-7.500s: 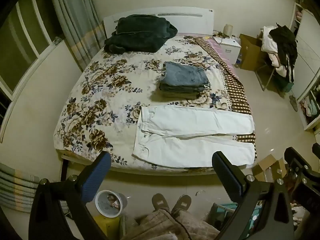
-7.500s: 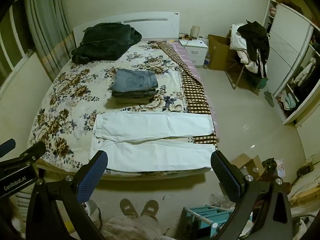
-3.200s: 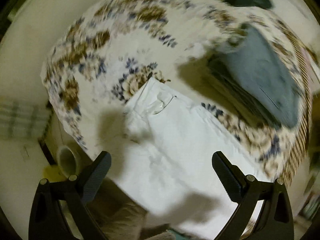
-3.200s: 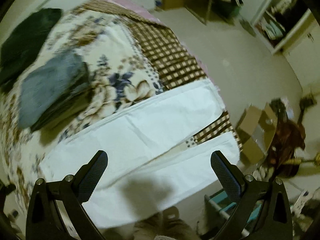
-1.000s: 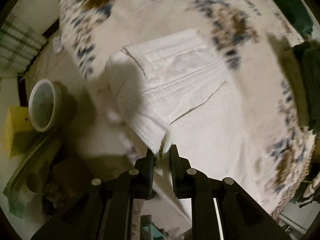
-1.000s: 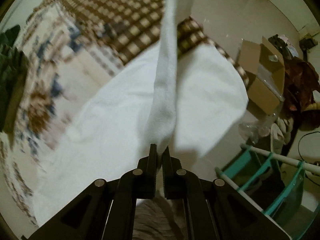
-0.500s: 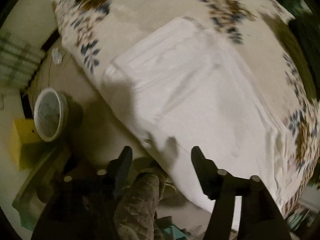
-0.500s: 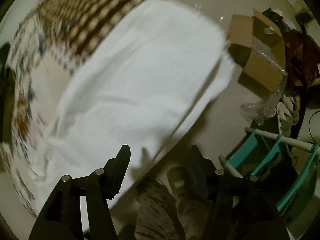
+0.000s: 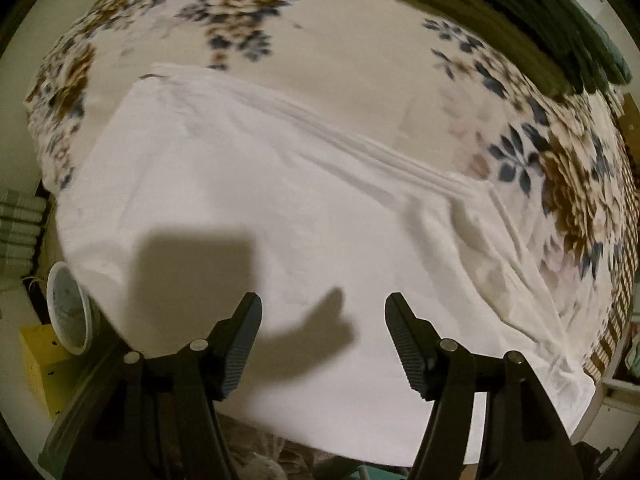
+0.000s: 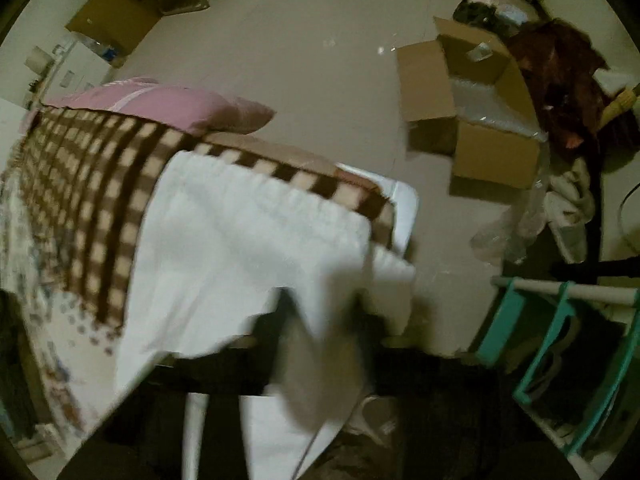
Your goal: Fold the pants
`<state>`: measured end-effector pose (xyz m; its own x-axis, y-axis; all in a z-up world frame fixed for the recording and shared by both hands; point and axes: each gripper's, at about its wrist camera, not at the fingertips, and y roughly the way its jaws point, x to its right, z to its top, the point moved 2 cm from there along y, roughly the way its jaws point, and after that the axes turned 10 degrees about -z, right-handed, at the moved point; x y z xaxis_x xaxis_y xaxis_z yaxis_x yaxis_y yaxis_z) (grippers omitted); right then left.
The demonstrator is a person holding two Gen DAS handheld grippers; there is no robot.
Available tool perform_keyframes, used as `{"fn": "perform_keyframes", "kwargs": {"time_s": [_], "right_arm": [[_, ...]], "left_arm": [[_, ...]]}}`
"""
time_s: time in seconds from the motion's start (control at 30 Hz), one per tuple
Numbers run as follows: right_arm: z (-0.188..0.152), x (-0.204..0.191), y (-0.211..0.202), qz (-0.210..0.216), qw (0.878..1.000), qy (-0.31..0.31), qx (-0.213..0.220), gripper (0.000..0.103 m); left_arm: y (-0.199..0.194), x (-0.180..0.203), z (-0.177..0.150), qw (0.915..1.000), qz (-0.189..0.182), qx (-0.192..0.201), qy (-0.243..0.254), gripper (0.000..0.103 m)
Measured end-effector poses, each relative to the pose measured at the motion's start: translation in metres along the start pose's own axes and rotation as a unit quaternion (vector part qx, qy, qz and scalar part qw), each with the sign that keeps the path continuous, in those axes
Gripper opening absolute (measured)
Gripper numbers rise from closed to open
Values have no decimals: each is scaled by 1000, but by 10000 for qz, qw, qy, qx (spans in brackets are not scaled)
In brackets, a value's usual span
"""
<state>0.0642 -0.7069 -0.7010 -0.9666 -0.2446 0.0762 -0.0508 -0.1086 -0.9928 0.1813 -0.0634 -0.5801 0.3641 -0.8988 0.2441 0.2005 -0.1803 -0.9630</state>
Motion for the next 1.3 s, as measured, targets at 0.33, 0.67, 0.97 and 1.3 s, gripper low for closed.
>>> {"fn": "perform_keyframes", "kwargs": {"time_s": [0.33,0.67,0.97,1.3], "right_arm": [[-16,24,-24,-201,9991,148,339,10],[-91,-81,-62,-29,9790,-2019,-278,51],[-226,-246,-16,980,9446,-1777,-2580,51],[-201,-249,-2,357,9692,-1192,-2126,3]], "left_arm": [[0,13,-5,9998,-30,-95,170,62],[-9,13,34,9996,165,-74,238,62],[10,40,72,9953,-398,-871,-154,62],[76,75,71,9718,-1105,-1902,-849,10]]}}
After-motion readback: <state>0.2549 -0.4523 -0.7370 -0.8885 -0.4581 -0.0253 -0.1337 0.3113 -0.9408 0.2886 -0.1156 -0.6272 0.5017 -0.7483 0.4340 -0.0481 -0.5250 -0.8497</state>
